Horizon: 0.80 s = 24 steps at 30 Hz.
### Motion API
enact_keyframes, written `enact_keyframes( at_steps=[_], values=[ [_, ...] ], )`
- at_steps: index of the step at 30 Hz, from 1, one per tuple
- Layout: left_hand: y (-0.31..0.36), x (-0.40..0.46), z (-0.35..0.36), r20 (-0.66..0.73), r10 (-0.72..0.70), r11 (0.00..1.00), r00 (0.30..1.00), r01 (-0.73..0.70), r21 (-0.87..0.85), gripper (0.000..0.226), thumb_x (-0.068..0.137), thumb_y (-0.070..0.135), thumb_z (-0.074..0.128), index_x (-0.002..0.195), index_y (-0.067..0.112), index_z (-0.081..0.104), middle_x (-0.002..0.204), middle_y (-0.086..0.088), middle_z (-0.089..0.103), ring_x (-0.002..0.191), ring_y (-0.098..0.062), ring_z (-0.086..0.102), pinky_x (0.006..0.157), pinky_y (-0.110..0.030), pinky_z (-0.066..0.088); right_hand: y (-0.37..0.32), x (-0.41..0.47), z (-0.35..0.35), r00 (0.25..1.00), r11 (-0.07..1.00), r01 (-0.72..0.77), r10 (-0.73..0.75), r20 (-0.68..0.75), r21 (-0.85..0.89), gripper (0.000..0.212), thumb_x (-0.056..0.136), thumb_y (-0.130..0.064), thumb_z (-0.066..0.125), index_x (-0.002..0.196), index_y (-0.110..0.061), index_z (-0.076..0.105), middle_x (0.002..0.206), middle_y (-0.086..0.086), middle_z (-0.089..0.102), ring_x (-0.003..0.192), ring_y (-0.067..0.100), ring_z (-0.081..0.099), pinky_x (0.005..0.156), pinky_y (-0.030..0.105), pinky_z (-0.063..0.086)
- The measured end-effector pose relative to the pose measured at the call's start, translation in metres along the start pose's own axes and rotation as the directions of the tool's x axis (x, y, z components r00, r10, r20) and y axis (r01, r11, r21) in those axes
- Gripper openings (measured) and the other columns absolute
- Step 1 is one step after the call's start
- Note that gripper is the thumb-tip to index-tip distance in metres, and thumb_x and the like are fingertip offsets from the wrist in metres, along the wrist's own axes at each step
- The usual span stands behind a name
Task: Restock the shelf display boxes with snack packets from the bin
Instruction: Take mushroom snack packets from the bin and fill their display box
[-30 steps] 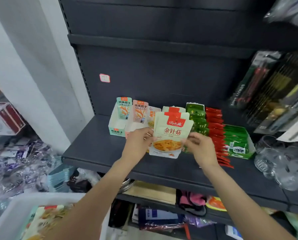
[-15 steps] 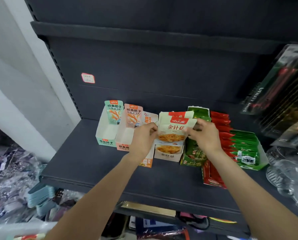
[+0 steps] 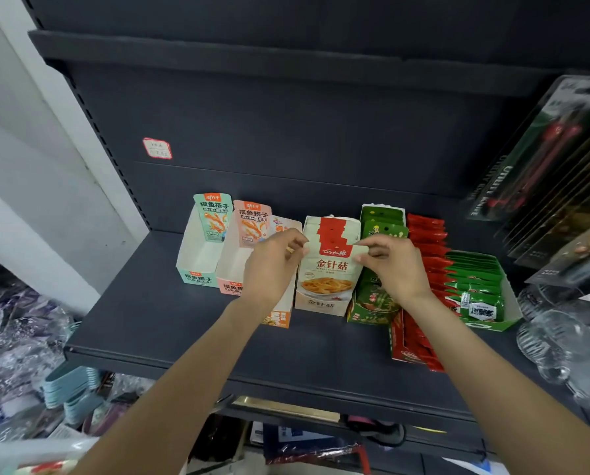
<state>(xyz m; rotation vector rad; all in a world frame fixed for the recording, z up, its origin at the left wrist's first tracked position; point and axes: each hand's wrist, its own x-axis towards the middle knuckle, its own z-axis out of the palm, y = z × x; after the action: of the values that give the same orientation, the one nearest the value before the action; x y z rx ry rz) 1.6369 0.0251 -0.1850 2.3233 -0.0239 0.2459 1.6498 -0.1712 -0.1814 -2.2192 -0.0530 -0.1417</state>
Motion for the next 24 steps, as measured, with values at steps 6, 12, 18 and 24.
enact_keyframes(
  at_steps=[6,12,18,24],
  values=[
    [-0.002,0.006,0.0,0.071,0.046,0.998,0.996,-0.049,0.038,0.019,0.092,0.024,0.058,0.11,0.021,0.059,0.107,0.001,0.066,0.088,-0.007,0.057,0.073,-0.017,0.045,-0.002,-0.004,0.001,0.996,0.977,0.072,-0.079,-0.029,-0.202,0.017,0.084,-0.021,0.07,0.101,-0.021,0.071,0.104,-0.004,0.07,0.096,0.012,0.063,0.079,0.033,0.054],
    [-0.004,0.01,0.005,0.137,0.129,0.98,0.982,-0.148,0.137,0.027,0.096,0.018,0.051,0.122,0.02,0.055,0.122,-0.005,0.059,0.109,-0.019,0.059,0.082,-0.027,0.052,0.007,-0.003,-0.012,0.99,0.918,0.141,-0.136,0.04,-0.371,0.048,0.084,-0.034,0.067,0.129,-0.024,0.055,0.134,0.001,0.053,0.127,0.021,0.041,0.103,0.037,0.036],
    [-0.002,0.014,0.008,0.177,0.147,0.967,0.973,-0.179,0.179,0.029,0.098,0.024,0.046,0.122,0.016,0.06,0.12,-0.006,0.06,0.107,-0.02,0.058,0.082,-0.029,0.053,0.023,-0.003,-0.007,0.985,0.907,0.153,-0.105,0.14,-0.393,0.053,0.085,-0.045,0.062,0.134,-0.031,0.05,0.141,-0.003,0.048,0.133,0.018,0.039,0.112,0.049,0.028],
    [0.004,0.028,-0.004,0.34,0.119,0.958,0.933,-0.198,0.209,0.026,0.097,0.019,0.049,0.117,0.013,0.065,0.123,-0.005,0.062,0.108,-0.02,0.058,0.081,-0.026,0.049,0.023,0.0,-0.004,0.99,0.931,0.138,-0.119,0.076,-0.337,0.031,0.087,-0.038,0.061,0.116,-0.028,0.067,0.13,-0.002,0.059,0.124,0.02,0.048,0.104,0.05,0.037]
  ],
)
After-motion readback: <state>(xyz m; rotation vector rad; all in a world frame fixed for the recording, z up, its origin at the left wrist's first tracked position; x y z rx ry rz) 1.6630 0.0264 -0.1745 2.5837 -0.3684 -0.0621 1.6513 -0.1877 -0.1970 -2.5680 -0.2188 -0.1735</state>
